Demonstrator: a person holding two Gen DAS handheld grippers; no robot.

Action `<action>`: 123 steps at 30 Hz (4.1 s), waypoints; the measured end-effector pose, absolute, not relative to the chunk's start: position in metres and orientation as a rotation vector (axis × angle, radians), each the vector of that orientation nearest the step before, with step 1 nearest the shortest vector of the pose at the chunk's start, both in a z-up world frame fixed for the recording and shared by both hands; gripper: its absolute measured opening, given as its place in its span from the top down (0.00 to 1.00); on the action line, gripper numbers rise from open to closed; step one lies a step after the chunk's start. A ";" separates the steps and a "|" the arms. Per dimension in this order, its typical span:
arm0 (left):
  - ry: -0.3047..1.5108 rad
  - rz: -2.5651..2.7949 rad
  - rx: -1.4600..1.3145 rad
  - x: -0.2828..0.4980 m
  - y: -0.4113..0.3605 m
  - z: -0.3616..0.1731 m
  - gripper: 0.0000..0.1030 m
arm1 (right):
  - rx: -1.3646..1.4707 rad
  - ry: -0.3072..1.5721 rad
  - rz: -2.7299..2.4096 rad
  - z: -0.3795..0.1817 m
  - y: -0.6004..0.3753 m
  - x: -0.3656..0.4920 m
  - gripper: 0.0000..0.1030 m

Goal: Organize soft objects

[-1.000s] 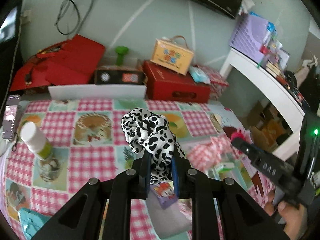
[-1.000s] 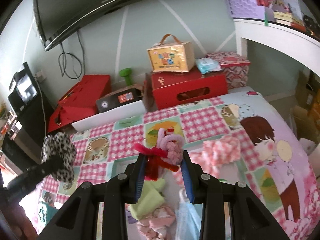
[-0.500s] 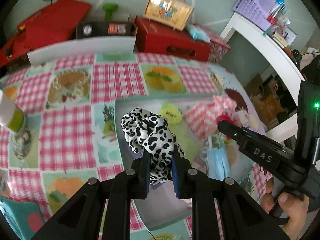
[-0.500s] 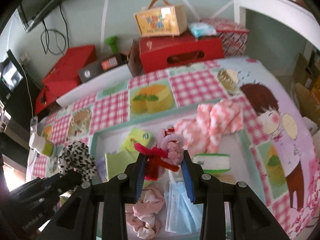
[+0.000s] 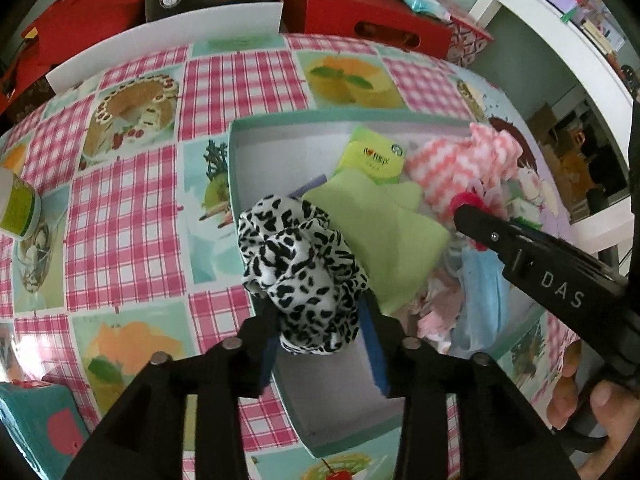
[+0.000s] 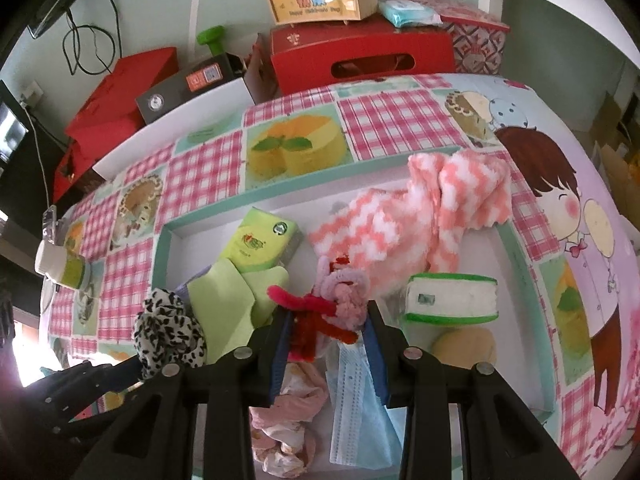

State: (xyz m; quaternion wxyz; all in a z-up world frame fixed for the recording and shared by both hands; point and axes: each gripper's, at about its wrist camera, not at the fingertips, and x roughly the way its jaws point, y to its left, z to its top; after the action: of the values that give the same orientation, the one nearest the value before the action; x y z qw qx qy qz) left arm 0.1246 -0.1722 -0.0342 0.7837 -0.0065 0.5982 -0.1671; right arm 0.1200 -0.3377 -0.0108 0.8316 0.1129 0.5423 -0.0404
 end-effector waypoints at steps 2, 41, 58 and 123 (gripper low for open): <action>1.284 -0.360 -0.004 0.124 -0.173 -0.032 0.50 | 0.234 1.156 -0.093 -0.012 -0.338 0.120 0.54; 1.020 -0.049 -0.052 0.120 -0.088 0.021 0.11 | 0.117 1.137 -0.127 0.006 -0.324 0.104 0.00; 1.025 -0.005 -0.052 0.047 -0.074 0.008 0.11 | 0.030 1.167 -0.083 0.000 -0.301 0.031 0.00; 1.078 0.137 0.082 -0.019 -0.066 0.009 0.11 | -0.065 1.176 -0.038 0.016 -0.267 -0.020 0.00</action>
State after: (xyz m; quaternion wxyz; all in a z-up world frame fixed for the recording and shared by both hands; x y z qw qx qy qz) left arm -0.0189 -0.0658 0.0088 0.8552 0.0389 0.5128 0.0652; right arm -0.0197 -0.2670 0.0162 0.8314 -0.0304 0.5545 -0.0178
